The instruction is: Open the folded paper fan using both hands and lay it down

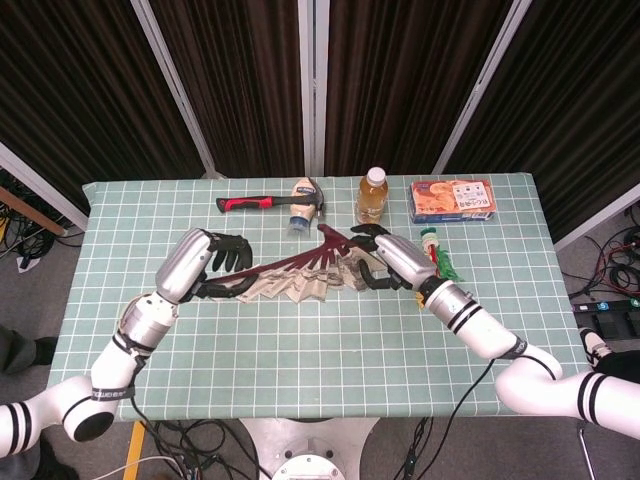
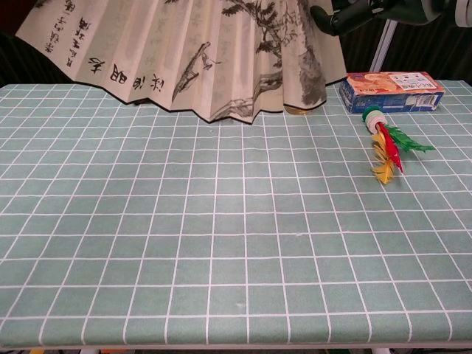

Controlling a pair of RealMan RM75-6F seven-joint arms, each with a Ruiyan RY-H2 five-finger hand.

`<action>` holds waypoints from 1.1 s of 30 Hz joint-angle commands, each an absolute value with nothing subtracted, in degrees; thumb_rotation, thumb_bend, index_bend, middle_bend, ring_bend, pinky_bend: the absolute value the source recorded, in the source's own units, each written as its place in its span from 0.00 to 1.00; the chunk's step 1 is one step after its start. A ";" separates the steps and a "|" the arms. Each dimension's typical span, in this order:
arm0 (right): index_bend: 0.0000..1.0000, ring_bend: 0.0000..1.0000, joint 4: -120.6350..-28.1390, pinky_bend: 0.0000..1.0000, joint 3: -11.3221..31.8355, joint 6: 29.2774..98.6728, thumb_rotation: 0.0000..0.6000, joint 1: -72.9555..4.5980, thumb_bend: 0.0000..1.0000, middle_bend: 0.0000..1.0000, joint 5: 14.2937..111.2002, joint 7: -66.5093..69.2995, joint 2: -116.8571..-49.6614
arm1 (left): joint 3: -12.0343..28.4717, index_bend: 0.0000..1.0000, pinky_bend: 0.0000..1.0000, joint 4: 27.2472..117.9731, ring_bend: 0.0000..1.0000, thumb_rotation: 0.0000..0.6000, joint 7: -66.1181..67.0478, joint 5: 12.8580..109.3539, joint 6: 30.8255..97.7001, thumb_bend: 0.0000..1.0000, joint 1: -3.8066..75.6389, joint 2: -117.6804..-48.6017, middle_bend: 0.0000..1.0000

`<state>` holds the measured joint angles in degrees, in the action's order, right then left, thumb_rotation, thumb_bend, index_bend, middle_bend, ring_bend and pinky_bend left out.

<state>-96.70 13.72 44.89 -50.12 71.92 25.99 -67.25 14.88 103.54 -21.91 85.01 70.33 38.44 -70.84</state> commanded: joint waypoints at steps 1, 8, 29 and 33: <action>0.71 0.09 -95.50 0.00 12.81 54.12 1.00 -47.37 0.68 0.33 70.82 13.01 -69.36 | 12.80 0.62 0.78 100.48 0.71 1.00 -17.64 86.97 71.48 0.33 37.52 -71.92 0.72; 0.71 0.09 -91.39 0.00 10.83 65.32 1.00 -43.78 0.68 0.32 76.76 -0.51 -72.56 | 9.57 0.62 0.77 93.50 0.70 1.00 -7.78 89.92 73.30 0.33 36.47 -76.19 0.72; 0.63 0.08 -61.22 0.00 4.25 85.38 1.00 -33.66 0.68 0.29 91.17 -5.11 -92.50 | 3.40 0.60 0.74 75.77 0.69 1.00 21.21 99.22 79.12 0.33 34.02 -91.71 0.69; 0.60 0.07 -54.24 0.00 3.52 86.95 1.00 -32.69 0.68 0.28 92.43 -2.77 -96.43 | 3.04 0.59 0.73 74.76 0.69 1.00 23.05 98.96 78.98 0.32 33.50 -92.97 0.69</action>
